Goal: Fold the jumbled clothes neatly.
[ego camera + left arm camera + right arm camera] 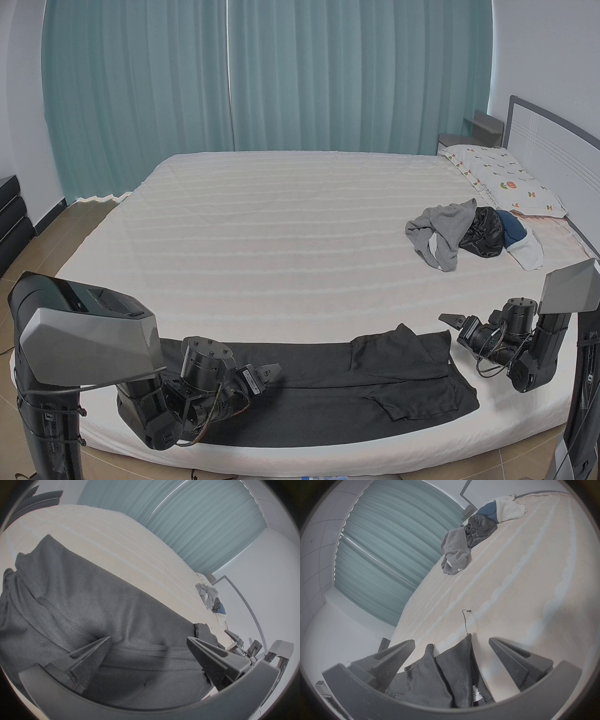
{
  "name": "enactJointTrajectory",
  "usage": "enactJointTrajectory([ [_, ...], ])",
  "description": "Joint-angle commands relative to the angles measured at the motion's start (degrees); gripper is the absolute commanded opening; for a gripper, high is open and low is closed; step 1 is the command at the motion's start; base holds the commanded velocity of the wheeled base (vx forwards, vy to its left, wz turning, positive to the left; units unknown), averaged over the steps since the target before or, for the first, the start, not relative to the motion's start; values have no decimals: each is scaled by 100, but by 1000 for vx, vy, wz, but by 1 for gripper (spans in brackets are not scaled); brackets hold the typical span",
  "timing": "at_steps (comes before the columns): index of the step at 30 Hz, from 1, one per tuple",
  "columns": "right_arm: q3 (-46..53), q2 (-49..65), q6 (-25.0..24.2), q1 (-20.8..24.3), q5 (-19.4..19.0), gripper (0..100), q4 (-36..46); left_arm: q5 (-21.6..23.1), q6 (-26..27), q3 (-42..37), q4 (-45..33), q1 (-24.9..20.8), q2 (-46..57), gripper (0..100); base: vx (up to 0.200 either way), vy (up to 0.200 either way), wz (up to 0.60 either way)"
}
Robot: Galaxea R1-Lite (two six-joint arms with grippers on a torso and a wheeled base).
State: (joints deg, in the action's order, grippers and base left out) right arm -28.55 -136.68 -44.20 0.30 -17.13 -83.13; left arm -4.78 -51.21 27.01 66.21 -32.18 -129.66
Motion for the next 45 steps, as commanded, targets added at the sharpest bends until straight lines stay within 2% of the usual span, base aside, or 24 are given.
enactJointTrajectory([
  [1,7,1,-1,-4,-10,100,-2,-243,-3,-267,208,10,239,100,0,0,0],
  [9,16,1,-9,-4,-1,100,-2,-269,50,-618,490,546,811,100,0,0,0],
  [21,86,27,-18,-48,-10,100,-19,-252,823,-1119,490,1847,907,100,0,0,0],
  [28,192,19,-9,-57,-10,100,-213,-260,999,-1330,463,2076,1101,100,0,0,0],
  [35,227,27,-9,-66,-10,100,-213,-216,982,-1524,490,2709,1206,100,0,0,0],
  [45,271,27,-9,-48,-10,100,-221,126,911,-1647,498,2893,828,100,0,0,0],
])
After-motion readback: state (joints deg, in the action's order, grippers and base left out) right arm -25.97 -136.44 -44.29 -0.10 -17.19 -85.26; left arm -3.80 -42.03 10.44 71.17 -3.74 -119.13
